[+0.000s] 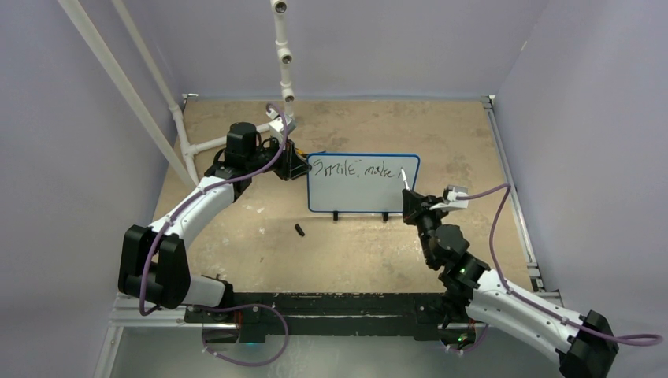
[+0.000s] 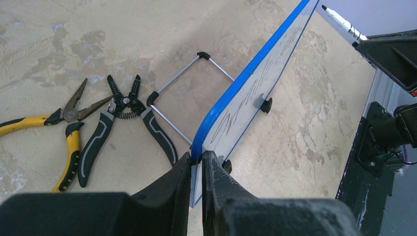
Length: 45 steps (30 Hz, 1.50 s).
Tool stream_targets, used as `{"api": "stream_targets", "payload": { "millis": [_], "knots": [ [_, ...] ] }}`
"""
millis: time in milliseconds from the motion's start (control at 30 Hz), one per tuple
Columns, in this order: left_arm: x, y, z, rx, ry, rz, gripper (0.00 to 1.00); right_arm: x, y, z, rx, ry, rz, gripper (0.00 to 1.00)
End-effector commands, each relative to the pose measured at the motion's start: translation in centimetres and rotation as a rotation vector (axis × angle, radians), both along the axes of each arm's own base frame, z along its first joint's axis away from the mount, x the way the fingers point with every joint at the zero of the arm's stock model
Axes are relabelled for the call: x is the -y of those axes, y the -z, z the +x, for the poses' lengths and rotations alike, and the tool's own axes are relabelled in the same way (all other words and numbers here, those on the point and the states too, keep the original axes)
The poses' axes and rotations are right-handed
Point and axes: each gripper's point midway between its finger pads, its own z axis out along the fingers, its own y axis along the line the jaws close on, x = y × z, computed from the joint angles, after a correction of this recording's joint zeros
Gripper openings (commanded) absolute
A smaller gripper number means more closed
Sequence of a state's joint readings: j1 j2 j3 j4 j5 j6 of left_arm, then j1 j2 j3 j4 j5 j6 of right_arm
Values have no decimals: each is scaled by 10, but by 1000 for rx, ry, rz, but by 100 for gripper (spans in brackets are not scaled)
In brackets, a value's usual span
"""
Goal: Write a sentence on the whiteboard
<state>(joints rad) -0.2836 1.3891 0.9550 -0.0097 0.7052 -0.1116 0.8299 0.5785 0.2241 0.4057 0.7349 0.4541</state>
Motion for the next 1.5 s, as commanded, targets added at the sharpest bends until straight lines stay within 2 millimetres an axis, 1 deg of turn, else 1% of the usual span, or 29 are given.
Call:
{"api": "stream_targets", "payload": {
  "millis": [0, 200, 467, 567, 767, 867, 1033, 1467],
  "knots": [
    [0, -20, 1, 80, 4, -17, 0, 4, -10, 4, 37, 28, 5, 0],
    [0, -19, 2, 78, 3, -17, 0, 5, -6, 6, 22, 46, -2, 0],
    [0, -19, 2, 78, 4, -15, 0, 5, 5, 11, -16, 68, -10, 0],
    [0, -19, 2, 78, 3, -14, 0, 6, 6, 11, -20, 71, -13, 0],
    [0, -18, 2, 77, 3, -14, 0, 10, -4, 4, 27, 48, 18, 0],
    [0, -18, 2, 78, 2, -13, 0, 13, -1, 1, 13, 60, 26, 0],
    [0, -18, 2, 75, 3, -14, 0, 12, 8, 4, -35, 70, 17, 0],
    [0, -17, 2, 73, 2, -11, 0, 10, 13, 6, -53, 77, 7, 0]
  ]
}}
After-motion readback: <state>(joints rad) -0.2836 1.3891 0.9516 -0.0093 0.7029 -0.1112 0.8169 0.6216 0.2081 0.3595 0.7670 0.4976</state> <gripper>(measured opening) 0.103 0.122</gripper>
